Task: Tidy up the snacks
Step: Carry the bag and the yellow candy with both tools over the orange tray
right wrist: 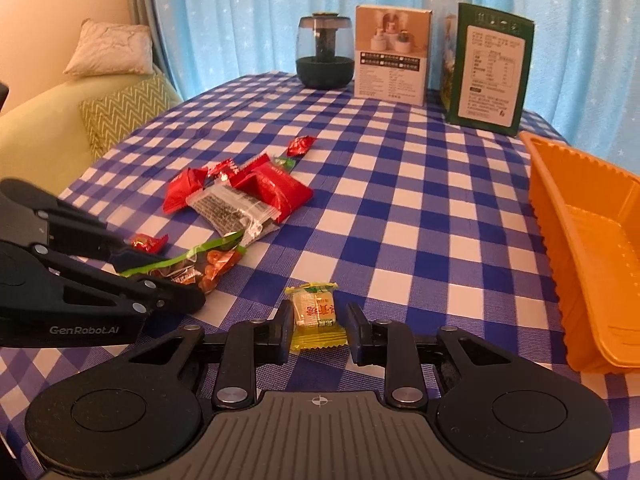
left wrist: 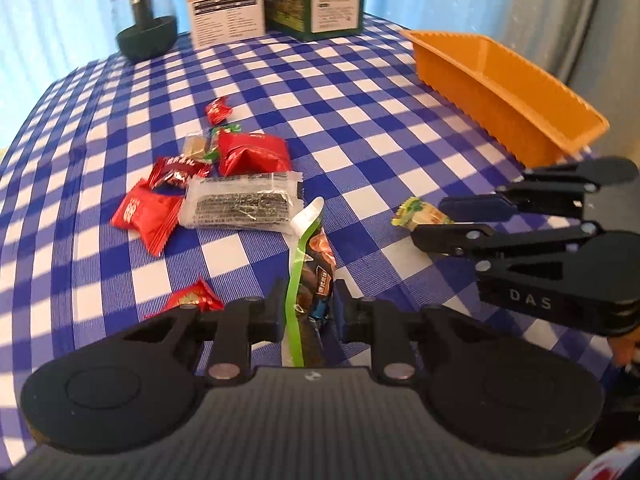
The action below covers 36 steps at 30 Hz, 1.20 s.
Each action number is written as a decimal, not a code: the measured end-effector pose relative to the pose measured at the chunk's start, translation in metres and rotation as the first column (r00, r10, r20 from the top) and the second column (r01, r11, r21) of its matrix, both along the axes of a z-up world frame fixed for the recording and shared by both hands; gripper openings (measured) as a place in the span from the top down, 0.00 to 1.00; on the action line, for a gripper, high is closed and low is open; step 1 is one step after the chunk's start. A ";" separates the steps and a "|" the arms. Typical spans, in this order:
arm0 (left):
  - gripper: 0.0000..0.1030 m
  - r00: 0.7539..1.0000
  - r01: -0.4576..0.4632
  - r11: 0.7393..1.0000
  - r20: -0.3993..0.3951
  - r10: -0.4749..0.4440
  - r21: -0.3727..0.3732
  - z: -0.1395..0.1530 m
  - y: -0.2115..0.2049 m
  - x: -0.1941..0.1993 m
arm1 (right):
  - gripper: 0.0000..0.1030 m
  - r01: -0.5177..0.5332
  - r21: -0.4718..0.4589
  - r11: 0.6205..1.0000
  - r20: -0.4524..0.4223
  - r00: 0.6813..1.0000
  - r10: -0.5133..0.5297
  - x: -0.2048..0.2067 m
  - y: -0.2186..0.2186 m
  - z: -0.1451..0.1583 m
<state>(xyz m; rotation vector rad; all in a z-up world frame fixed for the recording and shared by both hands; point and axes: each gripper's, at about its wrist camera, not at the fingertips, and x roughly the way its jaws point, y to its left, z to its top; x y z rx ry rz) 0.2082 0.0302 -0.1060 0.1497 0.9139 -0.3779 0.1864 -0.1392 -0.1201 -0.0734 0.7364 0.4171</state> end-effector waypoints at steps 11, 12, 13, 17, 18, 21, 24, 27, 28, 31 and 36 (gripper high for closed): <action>0.81 0.993 -0.114 0.988 -0.003 0.114 -0.103 0.019 -0.010 -0.019 | 0.73 0.060 0.010 0.998 0.050 0.997 -0.060 -0.019 -0.024 0.024; 0.81 0.993 -0.120 0.987 -0.001 0.120 -0.111 0.022 -0.012 -0.021 | 0.73 0.067 0.013 0.998 0.054 0.996 -0.067 -0.021 -0.027 0.026; 0.81 0.992 -0.123 0.985 0.001 0.124 -0.122 0.025 -0.015 -0.022 | 0.73 0.075 0.016 0.997 0.059 0.995 -0.076 -0.023 -0.030 0.028; 0.81 0.993 -0.116 0.980 0.008 0.119 -0.160 0.037 -0.030 -0.024 | 0.73 0.109 0.033 0.993 0.084 0.990 -0.112 -0.030 -0.045 0.040; 0.81 0.993 -0.112 0.980 0.012 0.115 -0.165 0.040 -0.035 -0.024 | 0.73 0.121 0.038 0.992 0.089 0.988 -0.124 -0.031 -0.050 0.043; 0.81 0.994 -0.098 0.978 0.029 0.105 -0.185 0.050 -0.053 -0.022 | 0.73 0.156 0.058 0.986 0.109 0.981 -0.162 -0.034 -0.067 0.054; 0.81 0.995 -0.078 0.976 0.049 0.090 -0.203 0.059 -0.072 -0.019 | 0.73 0.199 0.068 0.978 0.136 0.969 -0.206 -0.035 -0.085 0.065; 0.81 0.995 -0.055 0.974 0.067 0.072 -0.220 0.068 -0.093 -0.012 | 0.73 0.247 0.070 0.966 0.159 0.954 -0.255 -0.031 -0.108 0.075; 0.81 0.995 -0.046 0.973 0.073 0.064 -0.226 0.071 -0.101 -0.009 | 0.73 0.265 0.069 0.962 0.166 0.947 -0.273 -0.030 -0.116 0.077; 0.81 0.995 -0.024 0.969 0.087 0.046 -0.245 0.079 -0.124 -0.002 | 0.73 0.325 0.071 0.943 0.180 0.926 -0.333 -0.023 -0.143 0.084; 0.81 0.995 0.023 0.962 0.101 0.005 -0.271 0.084 -0.162 0.013 | 0.73 0.407 0.091 0.909 0.191 0.889 -0.417 -0.012 -0.186 0.087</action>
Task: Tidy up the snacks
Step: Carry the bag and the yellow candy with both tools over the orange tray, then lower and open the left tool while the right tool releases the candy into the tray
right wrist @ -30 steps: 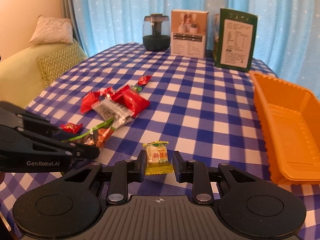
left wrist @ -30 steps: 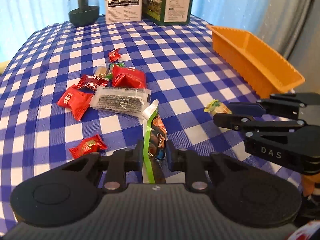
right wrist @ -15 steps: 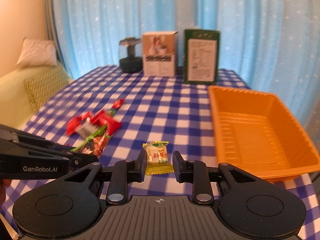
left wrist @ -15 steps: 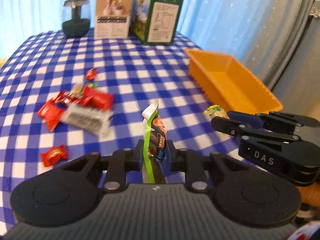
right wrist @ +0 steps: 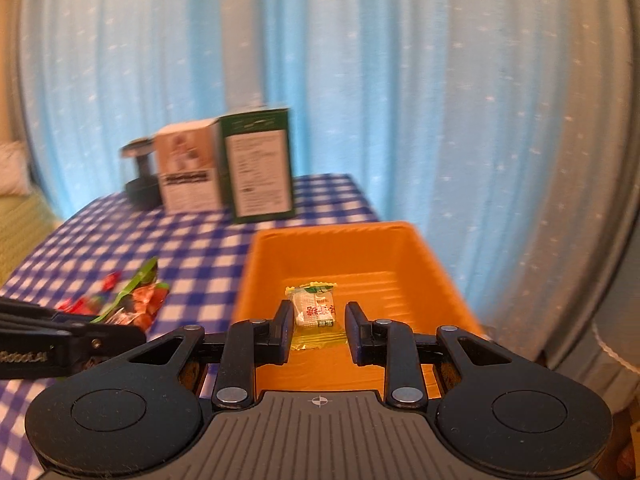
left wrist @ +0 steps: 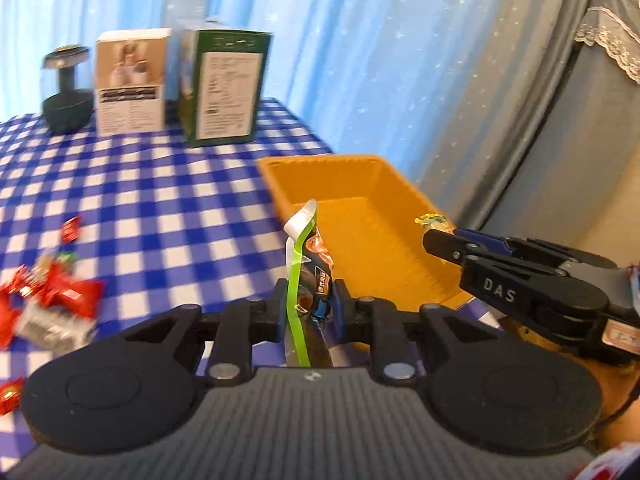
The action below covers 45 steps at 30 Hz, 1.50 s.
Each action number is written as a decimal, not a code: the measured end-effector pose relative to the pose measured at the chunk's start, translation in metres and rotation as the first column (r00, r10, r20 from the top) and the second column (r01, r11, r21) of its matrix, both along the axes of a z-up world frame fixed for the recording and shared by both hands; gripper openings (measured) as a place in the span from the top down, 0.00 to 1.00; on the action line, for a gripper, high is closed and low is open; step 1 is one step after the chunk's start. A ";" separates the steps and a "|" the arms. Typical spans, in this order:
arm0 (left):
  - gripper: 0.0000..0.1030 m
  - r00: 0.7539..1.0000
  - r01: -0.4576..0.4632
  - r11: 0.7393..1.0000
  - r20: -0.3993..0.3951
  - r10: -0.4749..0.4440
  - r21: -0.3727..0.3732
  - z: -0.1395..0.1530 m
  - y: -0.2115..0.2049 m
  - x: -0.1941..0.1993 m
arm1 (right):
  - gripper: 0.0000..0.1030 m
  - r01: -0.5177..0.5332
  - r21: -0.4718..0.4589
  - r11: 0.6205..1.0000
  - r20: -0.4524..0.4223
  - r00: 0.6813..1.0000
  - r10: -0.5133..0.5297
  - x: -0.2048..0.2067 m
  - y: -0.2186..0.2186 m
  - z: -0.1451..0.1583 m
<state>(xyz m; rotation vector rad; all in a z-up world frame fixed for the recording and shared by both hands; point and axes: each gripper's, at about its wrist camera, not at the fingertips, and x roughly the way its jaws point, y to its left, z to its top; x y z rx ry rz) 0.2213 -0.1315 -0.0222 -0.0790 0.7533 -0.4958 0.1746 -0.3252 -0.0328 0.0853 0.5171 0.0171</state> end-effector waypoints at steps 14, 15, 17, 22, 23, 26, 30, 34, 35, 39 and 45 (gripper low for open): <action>0.81 0.995 0.095 0.995 -0.025 -0.095 0.016 -0.024 -0.079 0.033 | 0.73 0.101 0.088 0.991 -0.074 0.993 -0.095 0.017 -0.060 -0.025; 0.81 0.995 0.098 0.995 -0.028 -0.098 0.019 -0.026 -0.082 0.034 | 0.73 0.105 0.091 0.990 -0.077 0.992 -0.098 0.018 -0.061 -0.026; 0.81 0.994 0.106 0.994 -0.032 -0.105 0.020 -0.030 -0.087 0.038 | 0.73 0.112 0.100 0.989 -0.082 0.991 -0.104 0.019 -0.063 -0.027; 0.79 0.995 0.095 0.995 -0.033 -0.095 -0.002 -0.041 -0.094 0.052 | 0.73 0.121 0.111 0.986 -0.088 0.990 -0.112 0.020 -0.067 -0.028; 0.75 0.995 0.085 0.996 -0.044 -0.085 0.000 -0.043 -0.094 0.056 | 0.73 0.123 0.111 0.986 -0.091 0.989 -0.113 0.022 -0.066 -0.029; 0.75 0.997 0.073 0.997 -0.036 -0.073 0.001 -0.041 -0.087 0.056 | 0.73 0.122 0.112 0.986 -0.097 0.989 -0.111 0.023 -0.066 -0.030; 0.75 0.998 0.054 0.999 -0.019 -0.054 0.000 -0.036 -0.073 0.050 | 0.73 0.118 0.115 0.986 -0.098 0.989 -0.107 0.024 -0.064 -0.030; 0.75 0.999 0.036 0.999 -0.014 -0.036 -0.004 -0.031 -0.061 0.046 | 0.73 0.104 0.117 0.988 -0.087 0.992 -0.094 0.024 -0.060 -0.028; 0.74 0.999 0.032 0.999 -0.015 -0.032 -0.005 -0.030 -0.058 0.045 | 0.73 0.101 0.120 0.988 -0.084 0.992 -0.091 0.024 -0.060 -0.028; 0.70 1.000 0.010 1.000 -0.015 -0.010 0.000 -0.030 -0.048 0.040 | 0.69 0.097 0.164 0.982 -0.064 0.994 -0.088 0.025 -0.062 -0.027; 0.61 1.000 -0.024 0.999 -0.007 0.024 0.030 -0.030 -0.034 0.027 | 0.31 0.144 0.192 0.971 -0.022 0.990 -0.142 0.014 -0.069 -0.022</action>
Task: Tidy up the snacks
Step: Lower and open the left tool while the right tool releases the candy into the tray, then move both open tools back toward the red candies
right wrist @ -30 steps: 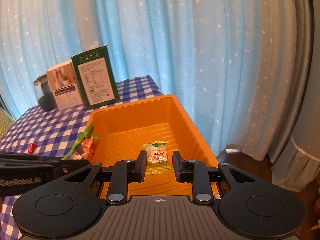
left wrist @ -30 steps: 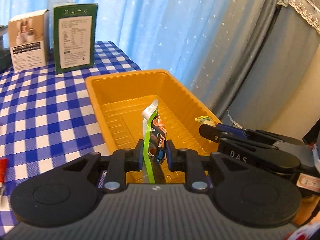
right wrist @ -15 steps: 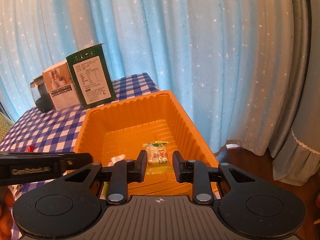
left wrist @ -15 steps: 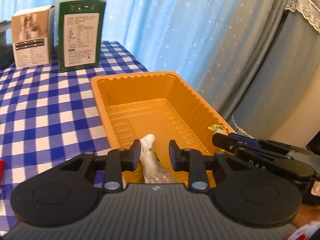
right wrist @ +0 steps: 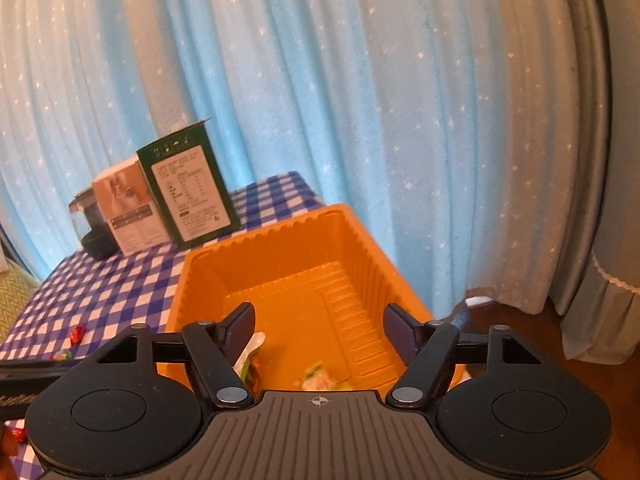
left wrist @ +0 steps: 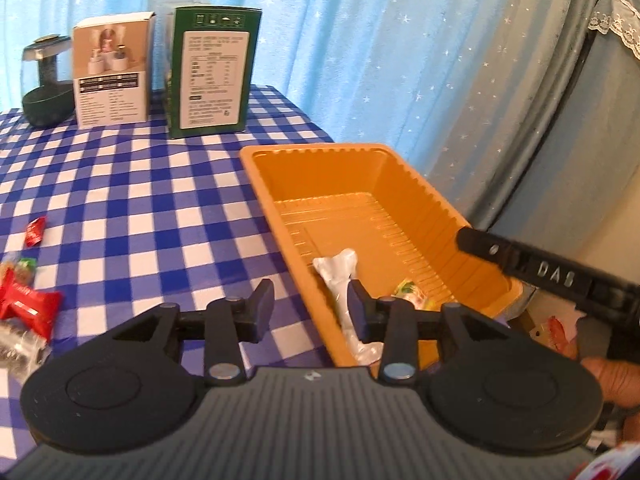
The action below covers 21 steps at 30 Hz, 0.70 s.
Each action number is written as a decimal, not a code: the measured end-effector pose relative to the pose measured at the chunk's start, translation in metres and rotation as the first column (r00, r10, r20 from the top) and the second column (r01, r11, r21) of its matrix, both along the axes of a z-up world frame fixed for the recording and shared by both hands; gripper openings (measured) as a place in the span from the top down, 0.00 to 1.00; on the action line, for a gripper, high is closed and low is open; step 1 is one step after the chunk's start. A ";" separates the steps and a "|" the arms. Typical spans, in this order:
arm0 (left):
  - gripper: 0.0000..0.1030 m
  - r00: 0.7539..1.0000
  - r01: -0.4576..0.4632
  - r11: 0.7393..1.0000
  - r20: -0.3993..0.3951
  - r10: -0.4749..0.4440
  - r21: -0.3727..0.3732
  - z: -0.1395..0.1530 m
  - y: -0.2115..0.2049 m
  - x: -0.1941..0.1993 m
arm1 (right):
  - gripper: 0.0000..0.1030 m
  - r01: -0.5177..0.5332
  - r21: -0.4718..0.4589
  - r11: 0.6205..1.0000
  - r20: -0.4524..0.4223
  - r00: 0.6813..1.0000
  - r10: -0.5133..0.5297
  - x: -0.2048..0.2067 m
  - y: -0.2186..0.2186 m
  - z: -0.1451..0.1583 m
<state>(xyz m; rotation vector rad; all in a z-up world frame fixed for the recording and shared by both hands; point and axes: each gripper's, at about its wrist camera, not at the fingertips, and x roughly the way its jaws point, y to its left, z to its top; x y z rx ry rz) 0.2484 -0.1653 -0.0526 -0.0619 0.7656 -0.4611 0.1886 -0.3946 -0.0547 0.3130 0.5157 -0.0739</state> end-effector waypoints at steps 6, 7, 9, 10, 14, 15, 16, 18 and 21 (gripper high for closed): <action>0.52 0.999 -0.045 0.999 0.017 0.045 0.016 0.004 0.020 -0.020 | 0.31 0.013 -0.001 1.000 0.039 0.999 -0.013 -0.016 0.006 0.008; 0.51 0.998 -0.054 0.998 0.020 0.054 0.019 0.005 0.025 -0.024 | 0.31 0.007 -0.001 1.000 0.051 0.999 -0.007 -0.020 0.010 0.010; 0.48 0.997 -0.069 0.997 0.031 0.069 0.025 0.008 0.033 -0.032 | 0.31 -0.018 0.002 1.000 0.074 0.997 0.017 -0.027 0.019 0.013; 0.47 0.996 -0.076 0.997 0.037 0.075 0.028 0.010 0.037 -0.036 | 0.31 -0.038 0.002 0.999 0.084 0.996 0.037 -0.031 0.025 0.014; 0.42 0.994 -0.099 0.994 0.049 0.097 0.048 0.015 0.054 -0.051 | 0.31 -0.102 -0.011 0.995 0.082 0.991 0.102 -0.045 0.050 0.015; 0.41 0.993 -0.106 0.993 0.051 0.104 0.051 0.017 0.059 -0.054 | 0.31 -0.114 -0.013 0.993 0.078 0.990 0.114 -0.048 0.056 0.015; 0.41 0.992 -0.114 0.992 0.052 0.111 0.054 0.018 0.064 -0.057 | 0.31 -0.125 -0.016 0.992 0.071 0.990 0.126 -0.052 0.062 0.015; 0.40 0.990 -0.131 0.990 0.055 0.128 0.061 0.020 0.075 -0.065 | 0.31 -0.150 -0.022 0.988 0.052 0.987 0.151 -0.057 0.074 0.015; 0.37 0.986 -0.161 0.984 0.061 0.157 0.073 0.024 0.093 -0.078 | 0.31 -0.182 -0.025 0.983 0.025 0.983 0.183 -0.066 0.091 0.016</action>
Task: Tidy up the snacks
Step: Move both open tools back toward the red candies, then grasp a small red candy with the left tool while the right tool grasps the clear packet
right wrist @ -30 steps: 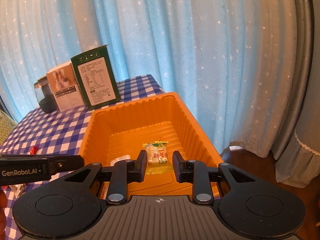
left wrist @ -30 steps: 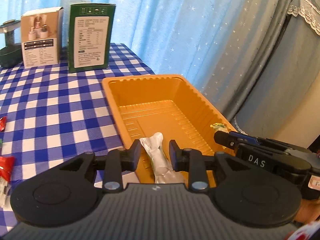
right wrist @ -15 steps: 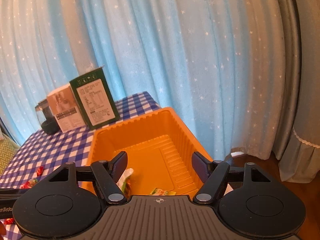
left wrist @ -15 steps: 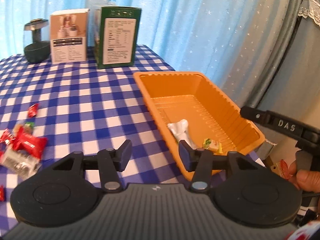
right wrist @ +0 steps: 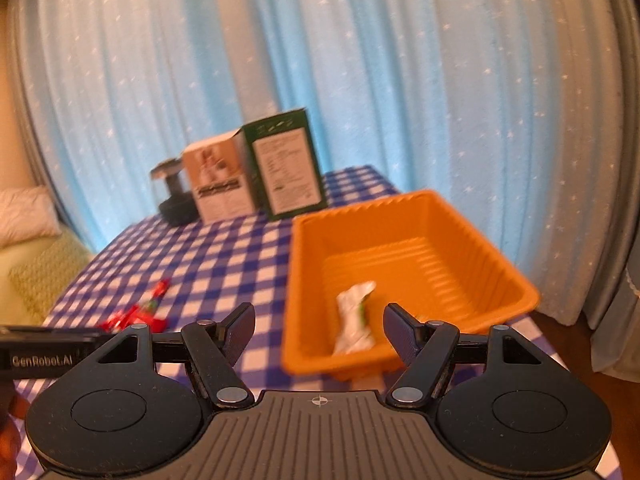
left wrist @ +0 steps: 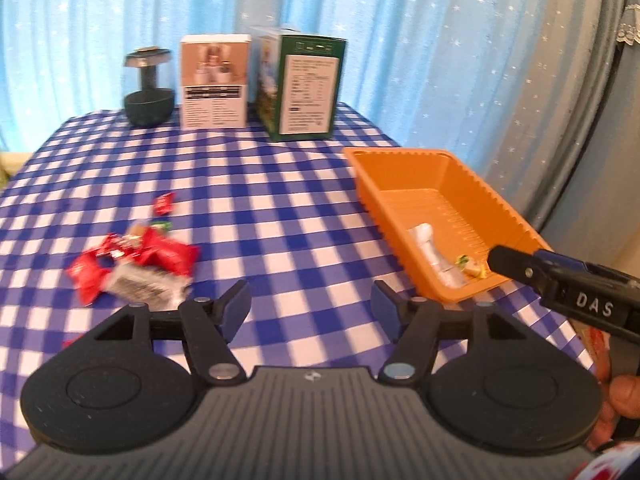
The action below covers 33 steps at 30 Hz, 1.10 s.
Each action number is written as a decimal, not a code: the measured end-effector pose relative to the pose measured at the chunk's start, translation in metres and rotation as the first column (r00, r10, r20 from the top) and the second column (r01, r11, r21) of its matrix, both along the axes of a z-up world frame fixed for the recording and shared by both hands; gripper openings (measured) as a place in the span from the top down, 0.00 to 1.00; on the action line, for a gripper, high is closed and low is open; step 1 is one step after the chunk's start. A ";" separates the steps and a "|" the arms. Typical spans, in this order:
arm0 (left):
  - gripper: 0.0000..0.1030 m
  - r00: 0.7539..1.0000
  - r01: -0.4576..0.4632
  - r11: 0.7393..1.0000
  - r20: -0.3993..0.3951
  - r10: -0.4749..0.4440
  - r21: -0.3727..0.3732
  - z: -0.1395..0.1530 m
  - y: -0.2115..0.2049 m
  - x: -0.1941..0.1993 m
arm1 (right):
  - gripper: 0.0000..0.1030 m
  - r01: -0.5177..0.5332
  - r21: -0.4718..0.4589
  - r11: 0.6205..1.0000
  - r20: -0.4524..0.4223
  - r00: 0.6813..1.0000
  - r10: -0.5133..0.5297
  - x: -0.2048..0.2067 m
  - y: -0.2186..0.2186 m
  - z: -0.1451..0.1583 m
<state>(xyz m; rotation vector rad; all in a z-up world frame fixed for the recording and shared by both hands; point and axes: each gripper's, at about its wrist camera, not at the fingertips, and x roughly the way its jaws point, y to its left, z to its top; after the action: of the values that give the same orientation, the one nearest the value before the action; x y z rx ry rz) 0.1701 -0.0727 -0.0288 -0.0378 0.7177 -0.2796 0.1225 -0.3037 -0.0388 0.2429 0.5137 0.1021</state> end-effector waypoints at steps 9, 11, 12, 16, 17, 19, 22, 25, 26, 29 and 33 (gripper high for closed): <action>0.24 0.996 -0.084 0.996 0.002 0.084 0.025 0.005 0.046 -0.039 | 0.31 -0.110 -0.011 0.994 -0.024 0.994 0.109 -0.015 0.040 0.004; 0.24 0.995 -0.099 0.995 -0.004 0.099 0.022 0.004 0.057 -0.048 | 0.31 -0.129 -0.011 0.992 -0.030 0.991 0.129 -0.019 0.049 0.002; 0.24 0.994 -0.108 0.994 -0.005 0.108 0.023 0.003 0.062 -0.052 | 0.31 -0.138 -0.013 0.990 -0.033 0.990 0.138 -0.020 0.052 0.001; 0.23 0.991 -0.136 0.990 -0.003 0.137 0.031 0.001 0.083 -0.067 | 0.31 -0.173 -0.039 0.984 -0.033 0.985 0.172 -0.027 0.069 0.001; 0.23 0.990 -0.142 0.989 -0.001 0.142 0.033 0.001 0.087 -0.070 | 0.31 -0.181 -0.049 0.982 -0.034 0.983 0.179 -0.028 0.074 0.002; 0.23 0.987 -0.161 0.986 0.002 0.161 0.031 0.002 0.097 -0.074 | 0.31 -0.200 -0.064 0.978 -0.037 0.980 0.198 -0.033 0.082 0.002; 0.23 0.985 -0.175 0.984 0.010 0.174 0.037 0.003 0.112 -0.078 | 0.31 -0.239 -0.089 0.967 -0.049 0.971 0.235 -0.037 0.098 0.001; 0.23 0.986 -0.166 0.984 0.014 0.166 0.065 0.004 0.124 -0.077 | 0.31 -0.290 -0.107 0.951 -0.048 0.957 0.286 -0.038 0.112 0.006; 0.23 0.987 -0.160 0.984 0.015 0.159 0.079 0.003 0.127 -0.075 | 0.31 -0.304 -0.111 0.946 -0.042 0.953 0.301 -0.038 0.116 0.007; 0.23 0.990 -0.138 0.984 0.010 0.138 0.115 -0.003 0.135 -0.067 | 0.31 -0.352 -0.128 0.927 -0.022 0.936 0.352 -0.032 0.130 0.008; 0.25 0.996 -0.089 0.984 -0.014 0.092 0.153 -0.017 0.144 -0.050 | 0.31 -0.428 -0.158 0.890 -0.014 0.902 0.431 -0.011 0.147 -0.001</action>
<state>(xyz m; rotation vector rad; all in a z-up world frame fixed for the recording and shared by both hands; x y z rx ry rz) 0.1202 0.0714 -0.0453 0.0713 0.7541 -0.1368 0.1116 -0.1564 -0.0402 -0.0322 0.5449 0.4952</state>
